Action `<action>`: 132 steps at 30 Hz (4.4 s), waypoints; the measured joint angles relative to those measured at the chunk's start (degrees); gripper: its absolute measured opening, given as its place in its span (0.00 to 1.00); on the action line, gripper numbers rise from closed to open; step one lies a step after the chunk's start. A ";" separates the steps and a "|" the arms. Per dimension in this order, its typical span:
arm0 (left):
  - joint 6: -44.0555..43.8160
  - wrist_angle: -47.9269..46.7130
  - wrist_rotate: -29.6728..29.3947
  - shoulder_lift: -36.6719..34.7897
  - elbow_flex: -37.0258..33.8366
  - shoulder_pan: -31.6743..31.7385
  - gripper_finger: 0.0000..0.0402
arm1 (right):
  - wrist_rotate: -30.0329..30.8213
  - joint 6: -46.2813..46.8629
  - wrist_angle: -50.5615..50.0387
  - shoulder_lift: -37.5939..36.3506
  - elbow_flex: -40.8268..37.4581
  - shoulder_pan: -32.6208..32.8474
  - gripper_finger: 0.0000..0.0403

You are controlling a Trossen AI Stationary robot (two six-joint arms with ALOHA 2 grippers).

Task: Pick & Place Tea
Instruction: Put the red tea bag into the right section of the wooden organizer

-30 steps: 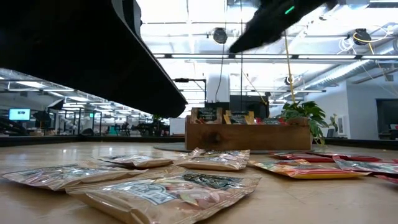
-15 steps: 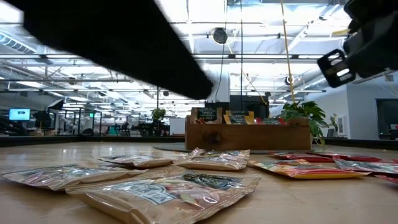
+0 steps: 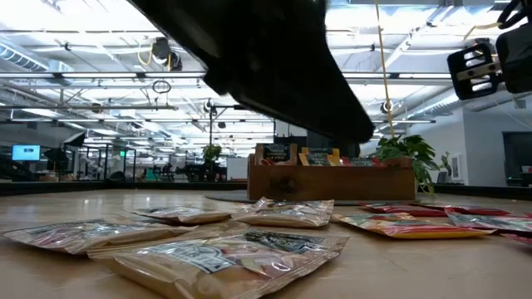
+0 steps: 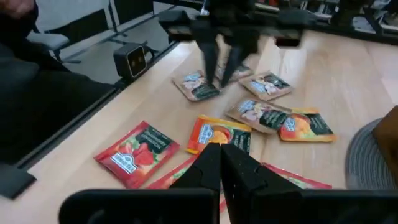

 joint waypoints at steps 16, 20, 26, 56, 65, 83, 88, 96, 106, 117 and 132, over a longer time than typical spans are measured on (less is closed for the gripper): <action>-5.38 -6.33 1.87 -0.48 -0.04 2.60 0.17 | 7.72 -2.86 0.56 4.80 0.27 -1.89 0.00; -3.17 -6.88 -6.32 -0.48 -0.04 1.53 0.17 | 7.63 -3.37 1.64 6.99 0.25 -1.89 0.00; -3.67 -6.33 -12.87 -1.14 -0.04 1.09 0.17 | 5.79 -3.39 4.33 9.46 0.25 -1.87 0.00; 1.74 6.16 -6.27 -1.27 -0.04 3.69 0.17 | -4.22 -1.48 18.07 21.72 0.53 -1.85 0.00; 1.67 9.09 -12.60 -2.18 -0.02 5.19 0.17 | -4.28 -0.54 16.72 21.70 1.49 -1.85 0.01; -18.16 11.80 5.82 -0.64 -0.01 12.58 0.19 | 0.56 0.62 13.73 23.16 1.49 -2.59 0.01; -16.21 13.97 8.99 -0.31 0.00 11.96 0.31 | 1.92 2.37 5.92 23.57 5.29 -2.48 0.01; -20.02 9.99 9.44 -0.31 -0.02 12.52 0.56 | 11.54 14.23 -22.13 20.17 11.24 -2.50 0.01; -23.32 11.36 10.65 1.15 -0.04 12.38 0.63 | 13.84 23.76 -29.04 18.46 11.26 -2.50 0.01; -21.70 15.88 12.52 3.32 -0.02 15.01 0.63 | 10.58 27.01 -30.62 18.68 11.24 -1.07 0.01; -20.88 13.58 12.63 3.37 -0.02 15.41 0.63 | 7.91 25.08 -23.93 24.81 11.26 -2.63 0.01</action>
